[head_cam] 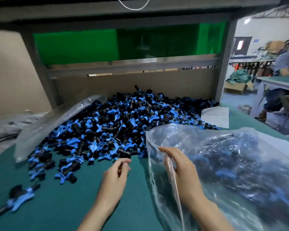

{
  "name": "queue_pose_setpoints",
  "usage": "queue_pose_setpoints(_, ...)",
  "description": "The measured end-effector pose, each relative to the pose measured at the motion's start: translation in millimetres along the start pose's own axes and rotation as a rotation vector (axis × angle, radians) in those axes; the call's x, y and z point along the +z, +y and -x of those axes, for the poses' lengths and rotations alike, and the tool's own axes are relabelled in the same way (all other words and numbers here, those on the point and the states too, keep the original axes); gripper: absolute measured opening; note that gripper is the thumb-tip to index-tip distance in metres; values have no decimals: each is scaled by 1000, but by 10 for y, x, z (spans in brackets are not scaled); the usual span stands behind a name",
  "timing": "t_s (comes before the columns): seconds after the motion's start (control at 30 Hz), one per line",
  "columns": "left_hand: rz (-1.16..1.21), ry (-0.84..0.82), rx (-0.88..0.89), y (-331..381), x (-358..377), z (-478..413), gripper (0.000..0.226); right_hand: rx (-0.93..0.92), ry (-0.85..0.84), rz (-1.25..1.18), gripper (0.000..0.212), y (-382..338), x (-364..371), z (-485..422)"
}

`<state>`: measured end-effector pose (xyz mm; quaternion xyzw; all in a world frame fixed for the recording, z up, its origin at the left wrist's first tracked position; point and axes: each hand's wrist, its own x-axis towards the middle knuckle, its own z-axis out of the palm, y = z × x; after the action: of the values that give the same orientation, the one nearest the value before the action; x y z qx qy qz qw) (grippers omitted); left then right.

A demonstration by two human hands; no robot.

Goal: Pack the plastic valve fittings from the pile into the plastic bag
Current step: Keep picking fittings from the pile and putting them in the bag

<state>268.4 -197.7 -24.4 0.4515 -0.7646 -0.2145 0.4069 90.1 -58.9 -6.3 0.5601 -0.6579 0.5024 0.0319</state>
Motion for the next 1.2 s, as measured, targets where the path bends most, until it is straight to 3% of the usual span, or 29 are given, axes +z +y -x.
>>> queue_pose_setpoints(0.03,131,-26,-137,-184,43,51,19,26,-8,5,35,73,36,22)
queue_pose_setpoints(0.13,-18,-63,-143,-300,4,5,8,110,-6,-12,30,239,71,11)
queue_pose_setpoints(0.3,-428,-50,-136,-265,105,-183,38,162,-35,-19,42,299,57,0)
queue_pose_setpoints(0.43,-470,-47,-122,-203,113,-193,38,163,-39,-20,49,300,46,-12)
queue_pose_setpoints(0.63,120,-15,-263,-278,18,-167,21,165,-46,-8,52,304,52,-10)
queue_pose_setpoints(0.8,526,27,-280,-216,-37,-156,16,166,-40,-17,51,317,59,-6)
queue_pose_setpoints(1.0,680,-30,-323,-144,33,-96,47,164,-38,-24,50,325,66,-7)
queue_pose_setpoints(1.2,698,-44,-323,-167,47,-99,48,159,-30,-30,42,317,67,-5)
